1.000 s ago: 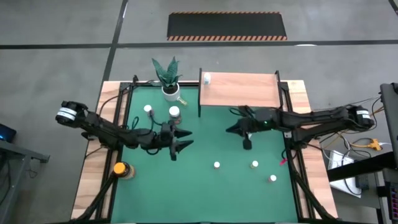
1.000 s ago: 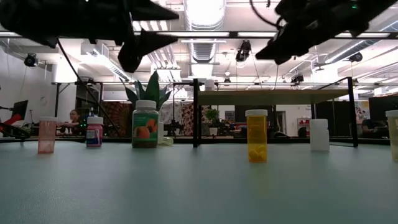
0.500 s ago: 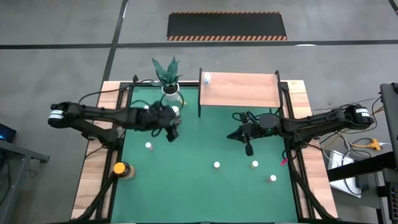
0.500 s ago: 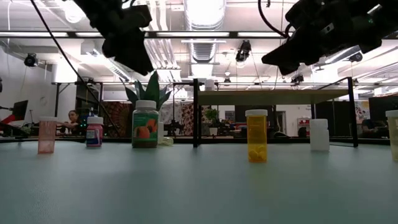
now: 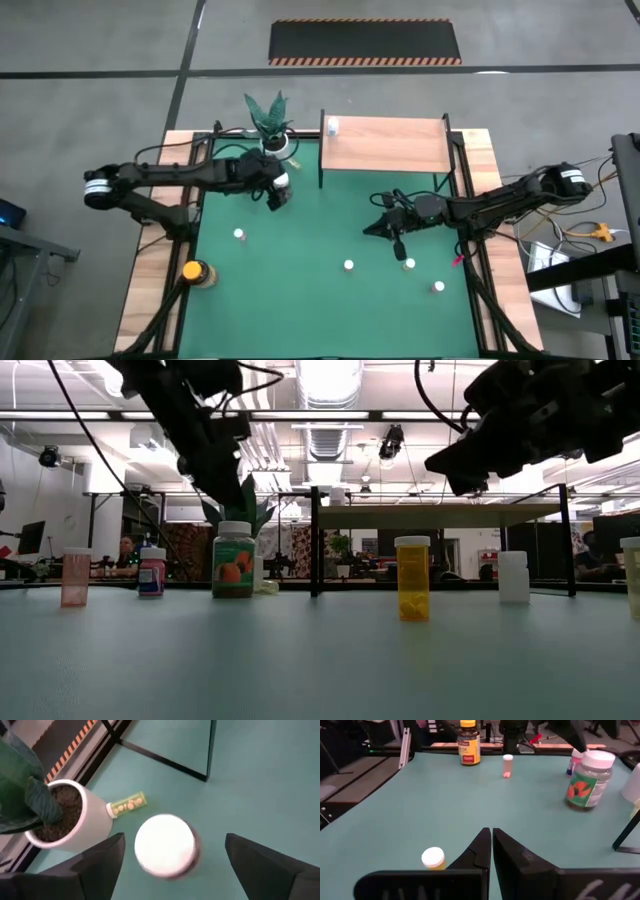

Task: Pick and place medicine bottles onto shelf by color
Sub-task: Put the green pill bottle on the shelf

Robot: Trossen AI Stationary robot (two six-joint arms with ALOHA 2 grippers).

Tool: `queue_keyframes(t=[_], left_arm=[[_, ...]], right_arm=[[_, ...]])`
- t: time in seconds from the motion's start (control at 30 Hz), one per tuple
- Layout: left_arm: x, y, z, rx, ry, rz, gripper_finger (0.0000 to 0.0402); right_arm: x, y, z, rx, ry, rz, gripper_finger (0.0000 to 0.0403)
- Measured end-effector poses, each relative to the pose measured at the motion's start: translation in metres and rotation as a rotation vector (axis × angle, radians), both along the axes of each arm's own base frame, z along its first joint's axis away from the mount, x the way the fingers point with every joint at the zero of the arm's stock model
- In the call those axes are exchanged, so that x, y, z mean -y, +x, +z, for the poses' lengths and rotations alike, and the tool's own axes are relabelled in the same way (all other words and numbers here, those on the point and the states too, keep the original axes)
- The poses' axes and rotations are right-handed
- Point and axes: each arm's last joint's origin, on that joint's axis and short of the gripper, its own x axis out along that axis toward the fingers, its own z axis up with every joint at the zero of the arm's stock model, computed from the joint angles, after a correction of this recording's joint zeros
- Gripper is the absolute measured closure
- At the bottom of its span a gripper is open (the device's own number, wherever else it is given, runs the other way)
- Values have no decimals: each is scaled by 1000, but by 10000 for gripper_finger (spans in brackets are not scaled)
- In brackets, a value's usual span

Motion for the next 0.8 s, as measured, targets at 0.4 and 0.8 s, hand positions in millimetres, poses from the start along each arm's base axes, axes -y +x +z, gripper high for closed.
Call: queue_keyframes(t=[0.4,0.8], left_arm=[[-9,7,-22,-27,-8,27,75],[-6,17,-35,-62,-23,13,149]], right_arm=[[-1,0,-1,2,9,-1,394],[-1,0,-2,-1,12,-2,394]])
